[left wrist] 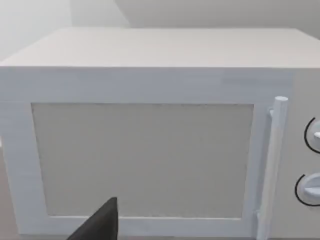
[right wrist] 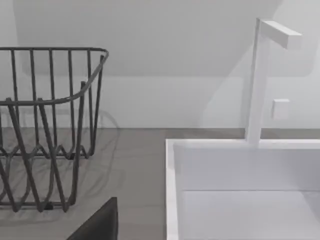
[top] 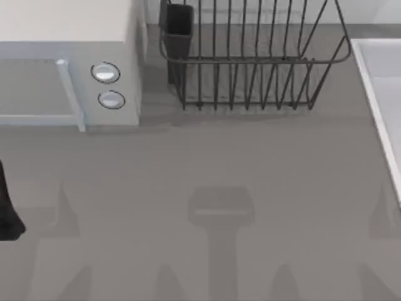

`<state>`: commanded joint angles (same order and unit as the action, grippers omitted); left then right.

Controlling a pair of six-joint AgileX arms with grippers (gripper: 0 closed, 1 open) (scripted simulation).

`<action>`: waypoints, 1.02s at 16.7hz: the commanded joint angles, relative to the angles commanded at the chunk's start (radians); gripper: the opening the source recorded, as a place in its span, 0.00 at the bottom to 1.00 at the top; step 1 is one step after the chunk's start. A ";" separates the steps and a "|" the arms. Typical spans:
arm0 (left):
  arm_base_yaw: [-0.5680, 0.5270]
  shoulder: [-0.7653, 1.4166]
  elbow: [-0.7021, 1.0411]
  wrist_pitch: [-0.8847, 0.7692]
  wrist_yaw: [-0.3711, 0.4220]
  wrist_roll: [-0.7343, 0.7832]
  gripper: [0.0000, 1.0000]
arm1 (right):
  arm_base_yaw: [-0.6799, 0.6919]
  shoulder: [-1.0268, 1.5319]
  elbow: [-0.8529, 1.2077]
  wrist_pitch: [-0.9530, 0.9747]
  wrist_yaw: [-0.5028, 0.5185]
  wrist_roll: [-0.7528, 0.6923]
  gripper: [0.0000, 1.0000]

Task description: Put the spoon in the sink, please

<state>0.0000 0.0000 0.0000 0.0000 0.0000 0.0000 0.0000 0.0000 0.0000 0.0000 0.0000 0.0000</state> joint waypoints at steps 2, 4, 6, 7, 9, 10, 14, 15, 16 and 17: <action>0.000 0.000 0.000 0.000 0.000 0.000 1.00 | 0.000 0.001 0.001 -0.001 0.000 0.001 1.00; 0.000 0.000 0.000 0.000 0.000 0.000 1.00 | -0.013 0.034 0.031 -0.031 0.001 0.017 1.00; 0.000 0.000 0.000 0.000 0.000 0.000 1.00 | -0.038 0.109 0.093 -0.096 0.001 0.052 1.00; 0.000 0.000 0.000 0.000 0.000 0.000 1.00 | -0.054 0.162 0.133 -0.139 0.001 0.075 1.00; 0.000 0.000 0.000 0.000 0.000 0.000 1.00 | -0.092 0.301 0.226 -0.243 0.001 0.131 1.00; 0.000 0.000 0.000 0.000 0.000 0.000 1.00 | -0.114 0.385 0.277 -0.303 0.000 0.163 1.00; 0.000 0.000 0.000 0.000 0.000 0.000 1.00 | -0.206 0.767 0.489 -0.560 -0.002 0.298 1.00; 0.000 0.000 0.000 0.000 0.000 0.000 1.00 | -0.229 0.863 0.541 -0.624 -0.002 0.332 1.00; 0.000 0.000 0.000 0.000 0.000 0.000 1.00 | -0.252 0.954 0.593 -0.685 -0.002 0.364 1.00; 0.000 0.000 0.000 0.000 0.000 0.000 1.00 | -0.274 1.039 0.643 -0.743 -0.002 0.395 1.00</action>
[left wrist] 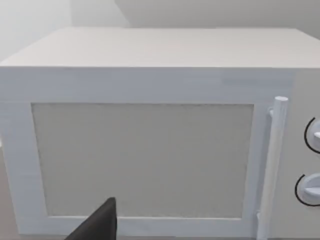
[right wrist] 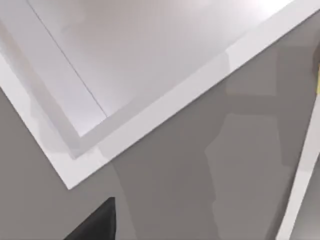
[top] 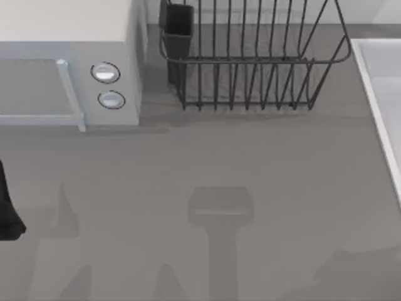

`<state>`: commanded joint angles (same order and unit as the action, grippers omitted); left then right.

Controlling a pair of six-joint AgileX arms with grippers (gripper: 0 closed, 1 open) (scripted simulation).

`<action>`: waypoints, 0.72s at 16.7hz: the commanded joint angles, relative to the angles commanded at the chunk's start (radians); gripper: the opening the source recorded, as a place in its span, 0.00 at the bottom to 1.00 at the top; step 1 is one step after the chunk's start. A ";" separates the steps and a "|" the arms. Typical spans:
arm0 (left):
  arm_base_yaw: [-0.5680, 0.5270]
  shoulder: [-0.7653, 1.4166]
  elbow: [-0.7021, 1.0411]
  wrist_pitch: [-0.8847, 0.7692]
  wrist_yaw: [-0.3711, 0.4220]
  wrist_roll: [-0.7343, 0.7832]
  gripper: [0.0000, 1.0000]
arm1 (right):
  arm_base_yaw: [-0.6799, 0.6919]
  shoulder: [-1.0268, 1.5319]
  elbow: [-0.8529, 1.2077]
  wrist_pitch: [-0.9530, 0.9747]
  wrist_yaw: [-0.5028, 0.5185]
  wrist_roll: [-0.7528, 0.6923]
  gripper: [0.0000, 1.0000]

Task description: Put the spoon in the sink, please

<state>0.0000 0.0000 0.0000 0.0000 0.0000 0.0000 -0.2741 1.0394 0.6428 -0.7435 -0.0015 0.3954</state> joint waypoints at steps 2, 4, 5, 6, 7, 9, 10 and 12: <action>0.000 0.000 0.000 0.000 0.000 0.000 1.00 | -0.040 0.147 0.094 -0.105 0.001 0.057 1.00; 0.000 0.000 0.000 0.000 0.000 0.000 1.00 | -0.075 0.261 0.176 -0.191 0.002 0.105 1.00; 0.000 0.000 0.000 0.000 0.000 0.000 1.00 | -0.089 0.307 0.211 -0.226 0.003 0.125 1.00; 0.000 0.000 0.000 0.000 0.000 0.000 1.00 | -0.100 0.347 0.240 -0.254 0.004 0.141 1.00; 0.000 0.000 0.000 0.000 0.000 0.000 1.00 | -0.109 0.378 0.264 -0.276 0.004 0.154 1.00; 0.000 0.000 0.000 0.000 0.000 0.000 1.00 | -0.119 0.414 0.290 -0.299 0.005 0.168 1.00; 0.000 0.000 0.000 0.000 0.000 0.000 1.00 | -0.120 0.417 0.292 -0.301 0.005 0.169 1.00; 0.000 0.000 0.000 0.000 0.000 0.000 1.00 | -0.120 0.417 0.292 -0.301 0.005 0.169 1.00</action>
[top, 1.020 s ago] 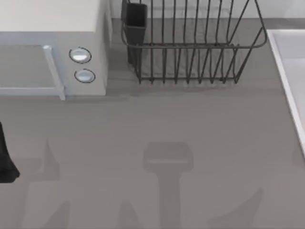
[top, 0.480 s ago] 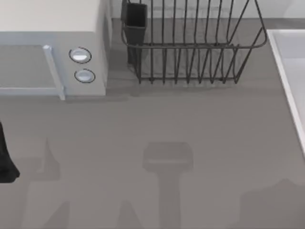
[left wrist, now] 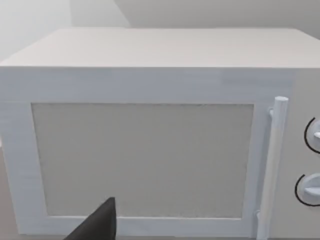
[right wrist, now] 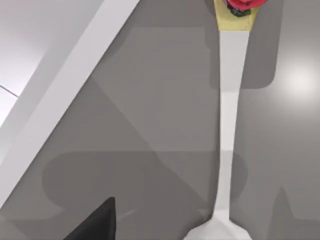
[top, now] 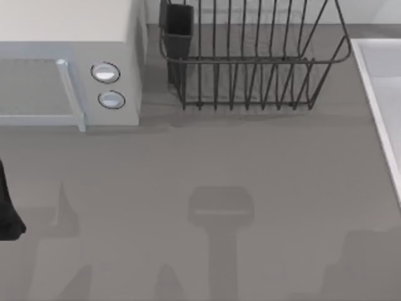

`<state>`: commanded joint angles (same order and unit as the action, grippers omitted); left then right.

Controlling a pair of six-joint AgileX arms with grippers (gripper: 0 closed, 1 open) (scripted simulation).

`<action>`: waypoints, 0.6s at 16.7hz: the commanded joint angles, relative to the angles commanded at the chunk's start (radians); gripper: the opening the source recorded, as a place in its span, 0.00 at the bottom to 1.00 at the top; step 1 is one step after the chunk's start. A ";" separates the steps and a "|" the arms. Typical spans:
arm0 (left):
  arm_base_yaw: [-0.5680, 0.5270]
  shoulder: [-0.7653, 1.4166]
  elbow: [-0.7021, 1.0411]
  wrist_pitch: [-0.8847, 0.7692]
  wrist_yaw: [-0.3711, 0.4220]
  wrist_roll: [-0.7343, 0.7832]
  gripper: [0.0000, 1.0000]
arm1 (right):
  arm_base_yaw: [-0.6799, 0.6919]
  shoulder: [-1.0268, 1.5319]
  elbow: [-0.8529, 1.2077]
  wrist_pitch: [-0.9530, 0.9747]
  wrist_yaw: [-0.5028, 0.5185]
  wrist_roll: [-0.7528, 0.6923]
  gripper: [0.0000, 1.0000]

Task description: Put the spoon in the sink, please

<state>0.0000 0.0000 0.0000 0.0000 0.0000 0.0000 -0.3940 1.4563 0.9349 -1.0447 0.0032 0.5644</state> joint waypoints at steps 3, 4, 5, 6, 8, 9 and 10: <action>0.000 0.000 0.000 0.000 0.000 0.000 1.00 | 0.004 -0.002 -0.005 0.005 0.000 -0.001 1.00; 0.000 0.000 0.000 0.000 0.000 0.000 1.00 | 0.003 0.005 -0.013 0.019 0.000 0.000 1.00; 0.000 0.000 0.000 0.000 0.000 0.000 1.00 | 0.003 0.018 -0.027 0.043 0.000 0.001 1.00; 0.000 0.000 0.000 0.000 0.000 0.000 1.00 | 0.002 0.034 -0.046 0.077 0.000 0.002 1.00; 0.000 0.000 0.000 0.000 0.000 0.000 1.00 | 0.002 0.081 -0.095 0.177 0.000 0.003 1.00; 0.000 0.000 0.000 0.000 0.000 0.000 1.00 | 0.002 0.108 -0.125 0.240 0.000 0.004 1.00; 0.000 0.000 0.000 0.000 0.000 0.000 1.00 | 0.003 0.135 -0.154 0.302 0.000 0.004 1.00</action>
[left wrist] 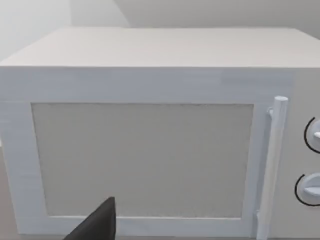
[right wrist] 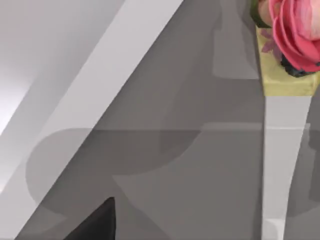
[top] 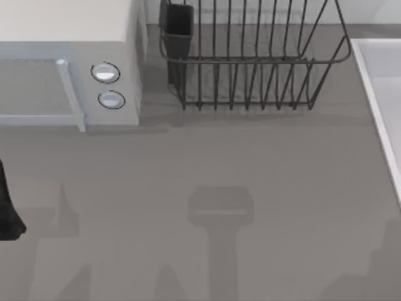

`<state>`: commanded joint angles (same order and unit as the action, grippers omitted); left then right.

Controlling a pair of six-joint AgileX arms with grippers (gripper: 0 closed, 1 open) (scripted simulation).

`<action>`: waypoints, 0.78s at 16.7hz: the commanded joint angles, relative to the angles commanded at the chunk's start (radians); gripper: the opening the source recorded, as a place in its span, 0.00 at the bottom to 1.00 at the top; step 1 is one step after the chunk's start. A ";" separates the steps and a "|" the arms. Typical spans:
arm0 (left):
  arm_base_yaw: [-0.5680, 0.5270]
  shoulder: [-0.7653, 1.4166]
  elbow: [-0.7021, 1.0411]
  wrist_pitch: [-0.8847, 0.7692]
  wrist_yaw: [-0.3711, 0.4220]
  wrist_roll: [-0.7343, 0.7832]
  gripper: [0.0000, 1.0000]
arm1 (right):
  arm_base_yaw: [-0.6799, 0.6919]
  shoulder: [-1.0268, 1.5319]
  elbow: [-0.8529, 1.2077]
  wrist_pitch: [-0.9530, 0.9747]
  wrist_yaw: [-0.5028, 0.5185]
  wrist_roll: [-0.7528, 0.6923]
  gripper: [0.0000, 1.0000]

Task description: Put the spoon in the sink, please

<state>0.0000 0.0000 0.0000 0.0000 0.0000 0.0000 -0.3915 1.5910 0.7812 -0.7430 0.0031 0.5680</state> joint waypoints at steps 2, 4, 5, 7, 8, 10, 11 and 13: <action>0.000 0.000 0.000 0.000 0.000 0.000 1.00 | 0.000 0.046 -0.051 0.094 0.000 0.001 1.00; 0.000 0.000 0.000 0.000 0.000 0.000 1.00 | 0.000 0.074 -0.083 0.146 0.000 0.002 1.00; 0.000 0.000 0.000 0.000 0.000 0.000 1.00 | 0.000 0.080 -0.089 0.156 0.000 0.002 1.00; 0.000 0.000 0.000 0.000 0.000 0.000 1.00 | 0.000 0.081 -0.089 0.157 0.000 0.002 1.00; 0.000 0.000 0.000 0.000 0.000 0.000 1.00 | 0.000 0.081 -0.089 0.157 0.000 0.002 1.00; 0.000 0.000 0.000 0.000 0.000 0.000 1.00 | 0.000 0.081 -0.089 0.157 0.000 0.002 0.92; 0.000 0.000 0.000 0.000 0.000 0.000 1.00 | 0.000 0.081 -0.089 0.157 0.000 0.002 0.85; 0.000 0.000 0.000 0.000 0.000 0.000 1.00 | 0.000 0.081 -0.089 0.157 0.000 0.002 0.70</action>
<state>0.0000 0.0000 0.0000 0.0000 0.0000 0.0000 -0.3917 1.6719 0.6919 -0.5860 0.0032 0.5700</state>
